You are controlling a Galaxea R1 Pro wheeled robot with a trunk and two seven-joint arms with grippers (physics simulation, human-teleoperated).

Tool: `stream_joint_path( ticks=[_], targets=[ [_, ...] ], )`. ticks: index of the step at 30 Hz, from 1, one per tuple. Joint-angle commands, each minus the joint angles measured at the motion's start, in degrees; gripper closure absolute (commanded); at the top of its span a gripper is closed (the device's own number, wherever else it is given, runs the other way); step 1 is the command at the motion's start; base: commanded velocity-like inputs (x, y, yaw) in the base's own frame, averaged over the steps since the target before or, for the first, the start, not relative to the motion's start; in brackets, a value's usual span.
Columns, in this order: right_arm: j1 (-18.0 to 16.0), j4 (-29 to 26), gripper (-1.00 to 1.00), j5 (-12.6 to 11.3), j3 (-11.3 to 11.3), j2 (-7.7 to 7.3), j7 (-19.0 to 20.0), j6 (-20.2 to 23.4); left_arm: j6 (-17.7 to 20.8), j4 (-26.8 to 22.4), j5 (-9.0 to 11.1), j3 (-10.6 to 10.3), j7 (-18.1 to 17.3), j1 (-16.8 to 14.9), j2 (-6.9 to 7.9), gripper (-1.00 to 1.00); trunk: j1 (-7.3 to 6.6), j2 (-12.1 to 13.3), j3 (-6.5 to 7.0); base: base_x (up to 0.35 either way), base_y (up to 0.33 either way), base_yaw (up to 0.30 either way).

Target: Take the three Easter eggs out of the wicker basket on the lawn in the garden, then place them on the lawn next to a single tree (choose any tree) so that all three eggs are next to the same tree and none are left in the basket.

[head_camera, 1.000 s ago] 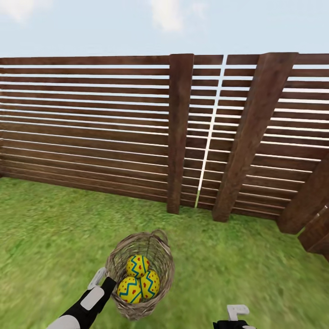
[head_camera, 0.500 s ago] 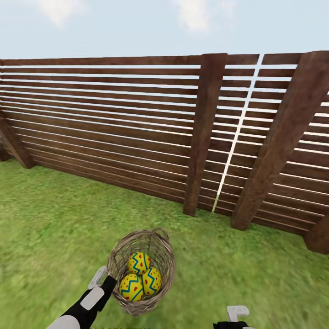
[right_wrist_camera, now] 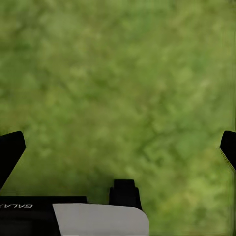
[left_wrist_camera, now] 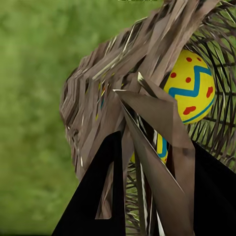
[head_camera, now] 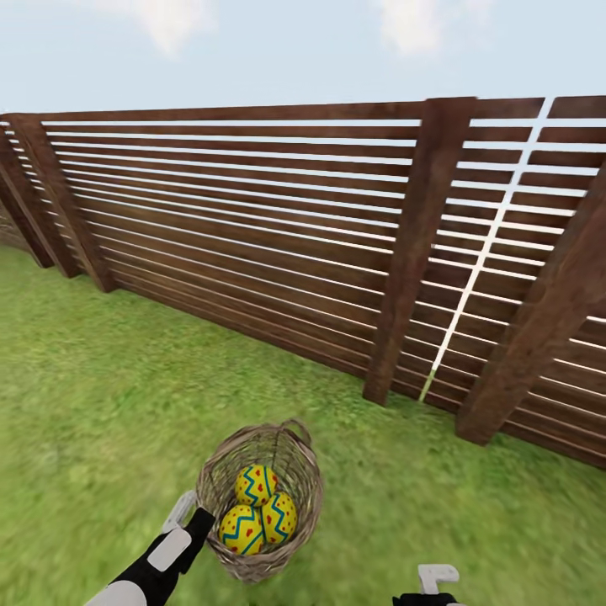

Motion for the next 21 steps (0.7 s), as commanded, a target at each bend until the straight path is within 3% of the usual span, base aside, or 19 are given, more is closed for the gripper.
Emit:
stream_joint_path(
  ticks=[1, 16, 17, 18, 19, 21],
  targets=[
    [0.0, -0.1, -1.0, 0.6, -0.5, 0.03, 0.3, 0.2, 0.2, -0.2, 0.0, 0.4, 0.4, 0.0, -0.05, 1.0, -0.01, 0.0, -0.05, -0.031, -0.087, 0.296],
    [0.2, 0.0, -1.0, 0.7, -0.5, 0.13, -1.4, -1.4, 0.2, -0.1, 0.0, 0.4, 0.3, 0.0, -0.06, 1.0, -0.01, 0.0, -0.05, -0.001, -0.003, 0.274],
    [0.2, 0.0, -1.0, 1.8, -0.5, 0.08, -1.2, -1.3, 0.2, -0.1, 0.0, 0.4, 0.3, 0.0, -0.06, 1.0, -0.01, 0.0, -0.05, 0.0, 0.0, 0.026],
    [0.3, 1.1, -1.0, 7.5, -0.5, -0.07, -1.0, -1.4, 0.2, -0.1, 0.0, 0.4, 0.3, 0.0, -0.06, 1.0, -0.01, 0.0, -0.05, -0.005, 0.0, 0.005],
    [0.4, 1.7, -1.0, 10.4, -0.5, 0.0, -1.0, -1.6, 0.2, -0.1, 0.0, 0.4, 0.4, 0.0, -0.06, 1.0, -0.01, 0.0, -0.05, -0.117, -0.096, 0.002],
    [0.4, 1.9, -1.0, 11.6, -0.7, 0.03, -1.0, -4.0, 0.2, -0.2, 0.0, 0.4, 0.3, 0.0, -0.06, 1.0, -0.01, 0.0, -0.05, -0.216, -0.186, 0.0]
  ],
)
